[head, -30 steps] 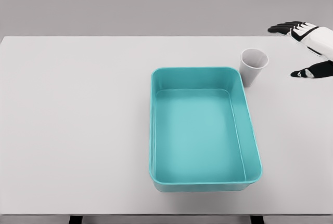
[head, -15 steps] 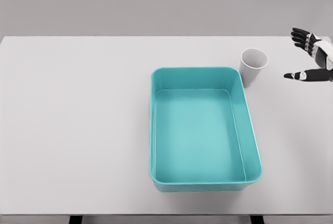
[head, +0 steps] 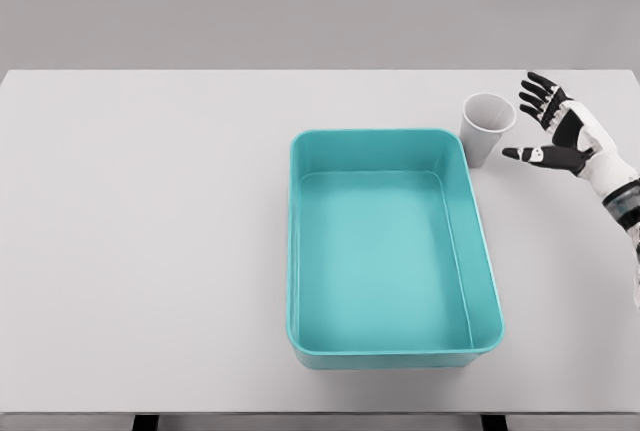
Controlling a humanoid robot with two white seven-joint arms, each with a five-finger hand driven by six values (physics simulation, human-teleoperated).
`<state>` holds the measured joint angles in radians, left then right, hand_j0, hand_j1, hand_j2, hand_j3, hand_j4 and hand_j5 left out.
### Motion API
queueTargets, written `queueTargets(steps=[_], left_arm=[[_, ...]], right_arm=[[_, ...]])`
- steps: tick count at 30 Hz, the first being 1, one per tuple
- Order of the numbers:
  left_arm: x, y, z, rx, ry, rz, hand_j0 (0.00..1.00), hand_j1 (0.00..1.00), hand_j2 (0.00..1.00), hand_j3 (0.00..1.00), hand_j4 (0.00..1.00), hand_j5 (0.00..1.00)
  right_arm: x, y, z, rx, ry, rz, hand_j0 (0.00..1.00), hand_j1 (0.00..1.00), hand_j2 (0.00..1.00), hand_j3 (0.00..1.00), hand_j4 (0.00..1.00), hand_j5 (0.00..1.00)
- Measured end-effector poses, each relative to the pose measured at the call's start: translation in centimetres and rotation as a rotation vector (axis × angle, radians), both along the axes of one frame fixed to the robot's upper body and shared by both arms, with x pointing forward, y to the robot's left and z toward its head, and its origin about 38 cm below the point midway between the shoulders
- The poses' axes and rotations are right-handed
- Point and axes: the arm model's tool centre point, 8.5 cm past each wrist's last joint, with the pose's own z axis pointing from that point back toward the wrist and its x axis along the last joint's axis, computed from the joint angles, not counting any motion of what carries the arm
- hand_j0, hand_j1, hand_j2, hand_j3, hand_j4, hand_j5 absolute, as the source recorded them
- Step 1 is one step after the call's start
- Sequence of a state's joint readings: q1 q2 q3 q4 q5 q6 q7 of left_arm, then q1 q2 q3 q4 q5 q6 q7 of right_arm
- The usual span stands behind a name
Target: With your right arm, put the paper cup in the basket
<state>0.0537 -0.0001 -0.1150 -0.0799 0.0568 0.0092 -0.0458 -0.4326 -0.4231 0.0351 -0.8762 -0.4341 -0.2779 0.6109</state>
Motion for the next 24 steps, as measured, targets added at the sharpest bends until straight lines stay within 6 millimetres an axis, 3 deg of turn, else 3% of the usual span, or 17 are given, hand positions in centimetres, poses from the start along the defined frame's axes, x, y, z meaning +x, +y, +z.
queueTargets(steps=[9, 24], left_arm=[[0.0, 0.0, 0.0, 0.000, 0.000, 0.000, 1.00, 1.00, 1.00, 1.00, 1.00, 1.00], [0.0, 0.0, 0.0, 0.000, 0.000, 0.000, 1.00, 1.00, 1.00, 1.00, 1.00, 1.00]], right_arm=[[-0.1, 1.6, -2.1, 0.011, 0.053, 0.024, 1.00, 1.00, 1.00, 1.00, 1.00, 1.00], [0.9, 3.2, -1.6, 0.011, 0.043, 0.056, 1.00, 1.00, 1.00, 1.00, 1.00, 1.00]])
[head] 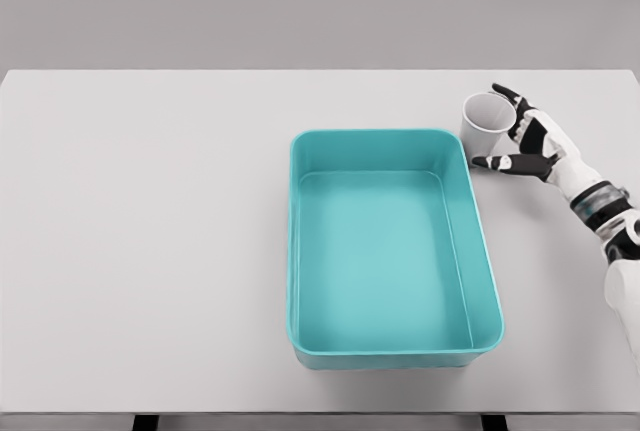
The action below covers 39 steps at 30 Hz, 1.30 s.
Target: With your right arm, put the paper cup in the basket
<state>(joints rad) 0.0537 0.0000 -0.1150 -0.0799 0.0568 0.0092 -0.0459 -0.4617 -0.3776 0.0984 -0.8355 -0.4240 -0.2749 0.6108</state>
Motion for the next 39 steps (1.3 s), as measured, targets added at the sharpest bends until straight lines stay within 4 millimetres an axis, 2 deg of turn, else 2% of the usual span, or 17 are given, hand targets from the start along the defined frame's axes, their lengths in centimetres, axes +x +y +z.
queueTargets(steps=[13, 17, 25, 26, 34, 39], left_arm=[[0.0, 0.0, 0.0, 0.000, 0.000, 0.000, 1.00, 1.00, 1.00, 1.00, 1.00, 1.00], [0.0, 0.0, 0.0, 0.000, 0.000, 0.000, 1.00, 1.00, 1.00, 1.00, 1.00, 1.00], [0.0, 0.0, 0.0, 0.000, 0.000, 0.000, 1.00, 1.00, 1.00, 1.00, 1.00, 1.00], [0.0, 0.0, 0.0, 0.000, 0.000, 0.000, 1.00, 1.00, 1.00, 1.00, 1.00, 1.00], [0.0, 0.0, 0.0, 0.000, 0.000, 0.000, 1.00, 1.00, 1.00, 1.00, 1.00, 1.00], [0.0, 0.0, 0.0, 0.000, 0.000, 0.000, 1.00, 1.00, 1.00, 1.00, 1.00, 1.00]], right_arm=[[0.1, 0.9, -0.3, 0.006, 0.002, 0.013, 0.98, 0.98, 0.98, 0.98, 0.98, 0.98], [0.1, 0.9, -0.2, -0.002, 0.001, 0.013, 0.82, 0.82, 0.82, 0.82, 0.82, 0.82], [0.1, 1.1, -0.2, -0.016, -0.001, 0.022, 0.70, 0.70, 0.70, 0.70, 0.70, 0.70], [0.1, 1.1, -0.1, -0.017, -0.001, 0.022, 0.64, 0.64, 0.64, 0.64, 0.64, 0.64], [0.1, 0.7, 0.2, -0.029, -0.008, 0.020, 0.60, 0.60, 0.60, 0.60, 0.60, 0.60], [0.1, 0.1, 1.3, -0.055, -0.040, 0.024, 0.59, 0.59, 0.59, 0.59, 0.59, 0.59]])
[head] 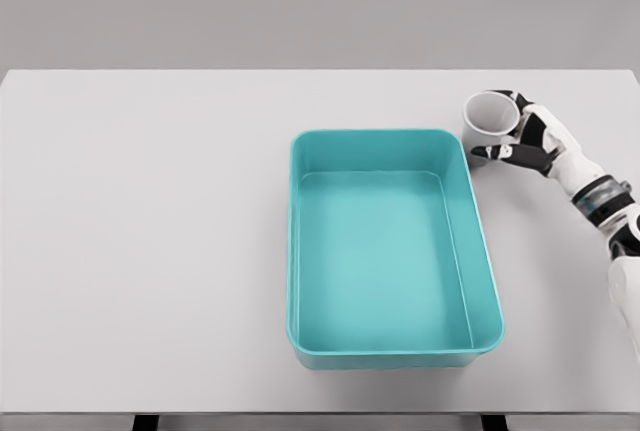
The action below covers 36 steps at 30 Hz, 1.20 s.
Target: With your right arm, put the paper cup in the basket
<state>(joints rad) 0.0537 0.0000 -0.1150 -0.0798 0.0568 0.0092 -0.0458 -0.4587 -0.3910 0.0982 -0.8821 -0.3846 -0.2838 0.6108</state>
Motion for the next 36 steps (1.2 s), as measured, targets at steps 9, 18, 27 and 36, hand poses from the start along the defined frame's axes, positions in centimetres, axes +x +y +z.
queueTargets(steps=[9, 18, 27, 36], left_arm=[[0.0, 0.0, 0.0, 0.000, 0.000, 0.000, 1.00, 1.00, 1.00, 1.00, 1.00, 1.00], [0.0, 0.0, 0.0, 0.000, 0.000, 0.000, 1.00, 1.00, 1.00, 1.00, 1.00, 1.00], [0.0, 0.0, 0.0, 0.000, 0.000, 0.000, 1.00, 1.00, 1.00, 1.00, 1.00, 1.00], [0.0, 0.0, 0.0, 0.000, 0.000, 0.000, 1.00, 1.00, 1.00, 1.00, 1.00, 1.00]], right_arm=[[-0.5, -0.9, 2.4, -0.052, -0.078, 0.020, 0.59, 0.59, 0.59, 0.59, 0.59, 0.59], [-3.1, -2.3, 3.2, -0.131, -0.178, 0.046, 0.59, 0.59, 0.59, 0.59, 0.59, 0.59], [-4.8, -1.9, 6.2, -0.178, -0.307, 0.096, 0.59, 0.59, 0.59, 0.59, 0.59, 0.59], [-6.2, 0.3, 9.1, -0.204, -0.418, 0.175, 0.59, 0.59, 0.59, 0.59, 0.59, 0.59]])
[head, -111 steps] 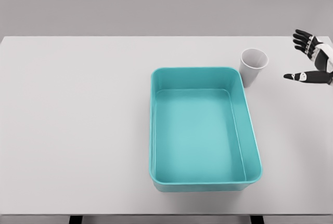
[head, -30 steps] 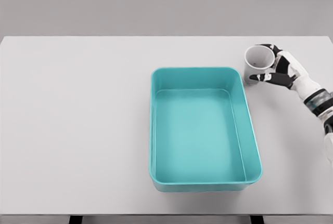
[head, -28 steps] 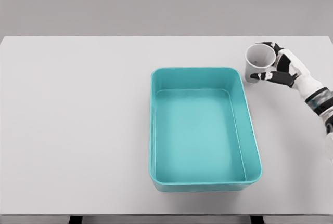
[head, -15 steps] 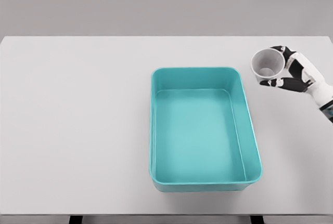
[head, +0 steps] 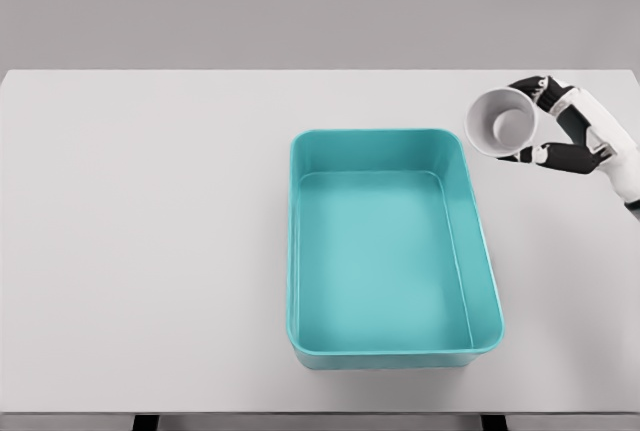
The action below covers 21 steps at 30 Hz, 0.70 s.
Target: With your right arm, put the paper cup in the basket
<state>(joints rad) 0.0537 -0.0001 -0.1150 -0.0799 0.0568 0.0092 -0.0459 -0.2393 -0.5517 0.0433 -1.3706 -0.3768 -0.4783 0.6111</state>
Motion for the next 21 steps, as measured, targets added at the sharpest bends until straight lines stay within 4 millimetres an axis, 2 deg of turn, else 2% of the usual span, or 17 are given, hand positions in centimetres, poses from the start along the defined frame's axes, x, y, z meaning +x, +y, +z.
queueTargets(steps=[11, 21], left_arm=[[0.0, 0.0, 0.0, 0.000, 0.000, 0.000, 1.00, 1.00, 1.00, 1.00, 1.00, 1.00], [0.0, 0.0, 0.0, 0.000, 0.000, 0.000, 1.00, 1.00, 1.00, 1.00, 1.00, 1.00]], right_arm=[[-2.3, 4.3, 3.4, -0.074, -0.139, 0.125, 0.59, 0.59, 0.59, 0.59, 0.59, 0.59], [-4.0, 7.1, 4.5, -0.141, -0.243, 0.216, 0.59, 0.59, 0.59, 0.59, 0.59, 0.59]])
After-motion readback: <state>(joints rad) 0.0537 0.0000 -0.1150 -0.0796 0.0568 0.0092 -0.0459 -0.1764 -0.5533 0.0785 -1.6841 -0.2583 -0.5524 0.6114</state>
